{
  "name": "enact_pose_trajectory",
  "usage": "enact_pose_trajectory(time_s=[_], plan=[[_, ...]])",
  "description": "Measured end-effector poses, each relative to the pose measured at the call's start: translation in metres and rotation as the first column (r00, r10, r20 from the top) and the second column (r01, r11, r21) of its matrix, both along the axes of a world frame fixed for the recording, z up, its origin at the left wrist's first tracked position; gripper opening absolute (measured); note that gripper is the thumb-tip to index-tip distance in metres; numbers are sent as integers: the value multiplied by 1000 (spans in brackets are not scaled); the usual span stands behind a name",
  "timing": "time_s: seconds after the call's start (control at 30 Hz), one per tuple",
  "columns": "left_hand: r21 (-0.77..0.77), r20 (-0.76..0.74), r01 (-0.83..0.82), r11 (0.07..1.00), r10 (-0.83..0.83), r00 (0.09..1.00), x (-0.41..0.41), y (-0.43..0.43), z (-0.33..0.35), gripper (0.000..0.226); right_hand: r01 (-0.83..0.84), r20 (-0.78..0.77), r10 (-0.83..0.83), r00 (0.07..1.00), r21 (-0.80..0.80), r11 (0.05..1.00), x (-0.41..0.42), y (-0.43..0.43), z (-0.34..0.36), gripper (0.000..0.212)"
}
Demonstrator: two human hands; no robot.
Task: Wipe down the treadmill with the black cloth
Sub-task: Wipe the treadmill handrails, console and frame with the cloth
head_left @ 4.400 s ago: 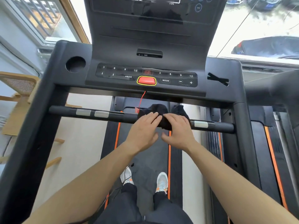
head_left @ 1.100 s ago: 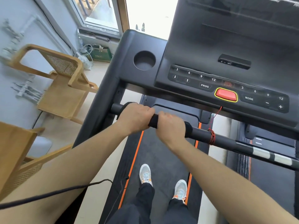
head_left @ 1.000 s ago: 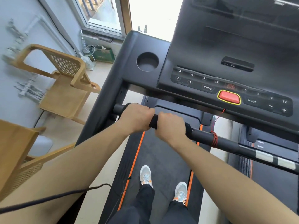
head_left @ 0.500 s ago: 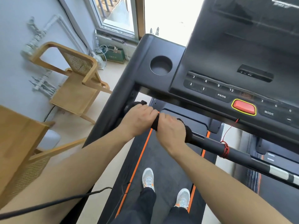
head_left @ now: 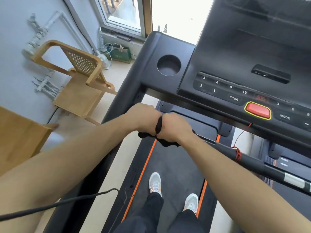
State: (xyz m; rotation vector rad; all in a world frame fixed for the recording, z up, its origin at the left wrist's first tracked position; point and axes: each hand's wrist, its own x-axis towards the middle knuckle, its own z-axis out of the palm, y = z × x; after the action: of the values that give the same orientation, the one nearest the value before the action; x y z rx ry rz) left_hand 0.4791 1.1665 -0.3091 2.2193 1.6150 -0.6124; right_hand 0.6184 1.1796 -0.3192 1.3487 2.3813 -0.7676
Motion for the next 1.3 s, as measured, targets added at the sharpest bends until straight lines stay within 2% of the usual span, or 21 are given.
enact_pose_trajectory(time_s=[0.07,0.1,0.17,0.23,0.27,0.33,0.37,0.4,0.5,0.6,0.63,0.7,0.77,0.8,0.87,0.93,1.0,1.07,1.17,1.23,1.3], plan=[[339,-4,91,936,-95,995,-6,-20,-17,25,14,-50,7,999,410,912,2,-24,-11,16],[500,-3,122,857,-139,990,-9,-27,-25,23,8,-73,39,997,550,835,1,-32,-16,22],[683,-28,108,722,-121,992,-12,-34,-36,21,13,-86,57,995,657,754,-3,-36,-22,30],[717,-21,67,694,-75,997,-11,-35,-34,22,6,-88,53,995,568,823,-9,-31,-20,25],[666,-21,68,743,-72,997,-10,-32,-29,20,6,-73,29,997,441,897,-13,-24,-14,20],[336,-68,73,939,-53,996,-7,-19,-8,10,-26,-23,28,999,91,995,-19,-5,-2,16],[120,-98,39,992,-27,995,-6,-9,3,11,-25,-11,25,1000,-82,996,-21,6,3,19],[-73,-121,1,997,-9,993,-5,3,14,14,-28,-10,27,1000,-239,971,-22,17,6,25],[-488,-105,-77,870,28,994,1,39,23,22,4,-30,-24,999,-531,847,-20,37,7,44],[-674,-140,-188,715,126,982,3,50,24,34,38,-19,-58,998,-545,837,-18,35,9,44],[-660,-131,-185,728,131,983,2,47,24,36,31,-25,-49,998,-494,869,-17,32,9,40],[-504,-85,-124,855,94,992,1,32,23,27,24,-20,-32,999,-307,951,-15,19,10,33],[-184,-66,-91,979,80,995,-4,8,16,18,32,-3,-32,999,6,999,-13,0,6,28],[8,-66,-68,998,68,995,-6,-6,9,17,35,-27,-30,999,190,981,-12,-11,0,23],[343,-61,-8,939,31,998,-7,-28,-9,20,55,-106,-4,994,480,876,-9,-31,-15,19],[578,11,-41,815,43,999,-4,-45,-26,24,91,-175,22,984,610,787,-5,-45,-22,30],[669,155,-181,721,103,982,0,-60,-33,19,152,-270,23,963,608,779,0,-53,-22,39],[673,323,-320,667,124,938,2,-78,-32,24,204,-358,3,934,539,817,7,-60,-16,55],[634,475,-425,646,108,873,1,-98,-16,30,259,-408,-56,911,462,848,17,-71,-5,71],[596,527,-498,630,162,835,3,-104,-1,21,254,-407,-74,911,409,876,24,-75,4,80],[527,599,-591,610,226,768,9,-111,14,25,228,-430,-77,900,310,923,34,-82,18,92]])
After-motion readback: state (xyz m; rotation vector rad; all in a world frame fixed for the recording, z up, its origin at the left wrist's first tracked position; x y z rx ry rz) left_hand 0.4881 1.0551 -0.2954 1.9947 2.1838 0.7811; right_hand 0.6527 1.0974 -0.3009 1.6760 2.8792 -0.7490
